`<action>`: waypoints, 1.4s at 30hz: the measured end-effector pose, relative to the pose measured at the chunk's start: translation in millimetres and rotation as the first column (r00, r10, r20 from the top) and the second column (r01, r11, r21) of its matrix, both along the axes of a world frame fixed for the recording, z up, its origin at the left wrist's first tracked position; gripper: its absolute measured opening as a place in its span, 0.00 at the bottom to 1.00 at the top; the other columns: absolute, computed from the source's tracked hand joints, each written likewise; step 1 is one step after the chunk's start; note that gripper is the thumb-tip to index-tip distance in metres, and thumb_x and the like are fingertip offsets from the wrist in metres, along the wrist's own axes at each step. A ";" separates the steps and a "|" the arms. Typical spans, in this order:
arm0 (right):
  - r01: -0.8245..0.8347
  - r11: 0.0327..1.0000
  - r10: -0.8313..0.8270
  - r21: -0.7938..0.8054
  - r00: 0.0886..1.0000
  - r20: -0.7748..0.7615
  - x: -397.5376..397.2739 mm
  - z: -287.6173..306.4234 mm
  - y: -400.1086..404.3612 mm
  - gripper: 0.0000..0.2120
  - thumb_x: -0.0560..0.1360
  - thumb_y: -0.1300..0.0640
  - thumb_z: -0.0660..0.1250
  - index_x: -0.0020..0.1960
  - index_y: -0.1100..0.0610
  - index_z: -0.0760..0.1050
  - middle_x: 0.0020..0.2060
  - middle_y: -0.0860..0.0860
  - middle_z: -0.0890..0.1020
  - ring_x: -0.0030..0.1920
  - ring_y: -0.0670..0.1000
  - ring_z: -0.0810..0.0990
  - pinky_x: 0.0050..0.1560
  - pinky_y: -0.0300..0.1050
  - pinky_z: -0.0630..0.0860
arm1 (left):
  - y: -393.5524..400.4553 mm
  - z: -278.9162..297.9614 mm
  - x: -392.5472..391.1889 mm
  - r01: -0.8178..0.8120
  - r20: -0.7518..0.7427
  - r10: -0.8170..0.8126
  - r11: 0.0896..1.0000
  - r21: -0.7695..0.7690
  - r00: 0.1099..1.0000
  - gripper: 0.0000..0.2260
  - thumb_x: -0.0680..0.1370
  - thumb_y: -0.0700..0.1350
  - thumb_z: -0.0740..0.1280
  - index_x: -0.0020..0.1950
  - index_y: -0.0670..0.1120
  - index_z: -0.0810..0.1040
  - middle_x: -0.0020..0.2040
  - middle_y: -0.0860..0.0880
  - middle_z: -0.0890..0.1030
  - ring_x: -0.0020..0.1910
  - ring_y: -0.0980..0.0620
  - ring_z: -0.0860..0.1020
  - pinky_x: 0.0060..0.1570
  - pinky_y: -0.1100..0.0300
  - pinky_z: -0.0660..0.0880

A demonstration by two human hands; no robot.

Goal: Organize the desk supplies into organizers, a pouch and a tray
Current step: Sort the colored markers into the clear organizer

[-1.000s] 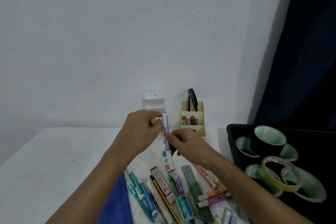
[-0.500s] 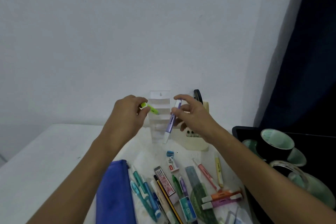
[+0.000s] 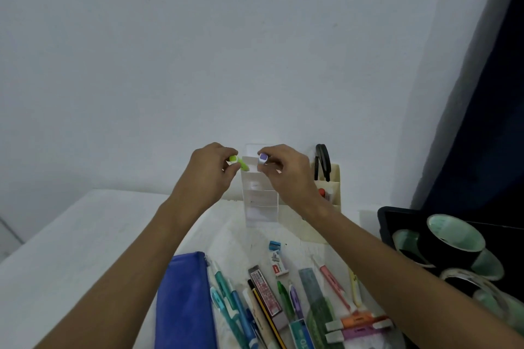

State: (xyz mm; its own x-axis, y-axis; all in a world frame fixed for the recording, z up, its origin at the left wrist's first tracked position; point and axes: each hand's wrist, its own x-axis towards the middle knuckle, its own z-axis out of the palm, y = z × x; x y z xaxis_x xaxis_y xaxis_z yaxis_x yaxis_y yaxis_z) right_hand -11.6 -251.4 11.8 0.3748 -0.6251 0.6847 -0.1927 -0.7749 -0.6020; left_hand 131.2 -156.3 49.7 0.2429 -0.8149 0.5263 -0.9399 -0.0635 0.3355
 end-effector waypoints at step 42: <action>0.156 0.979 -0.201 -0.132 0.853 -0.482 33.4 -43.4 -20.4 0.15 0.77 0.57 0.65 0.64 0.54 0.75 0.55 0.56 0.81 0.60 0.56 0.73 0.56 0.50 0.76 | -50.1 -60.0 15.5 0.033 0.136 -0.048 0.993 0.115 0.990 0.12 0.78 0.47 0.66 0.60 0.45 0.78 0.51 0.46 0.75 0.44 0.48 0.76 0.40 0.57 0.75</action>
State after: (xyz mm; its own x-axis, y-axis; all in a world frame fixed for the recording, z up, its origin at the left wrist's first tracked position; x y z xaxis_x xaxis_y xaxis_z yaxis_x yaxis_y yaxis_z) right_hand 21.8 -271.8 -31.7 0.5631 -0.6615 0.4953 -0.5850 -0.7425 -0.3263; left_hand 146.6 -206.3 -10.4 0.1399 -0.8782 0.4573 -0.9792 -0.0543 0.1953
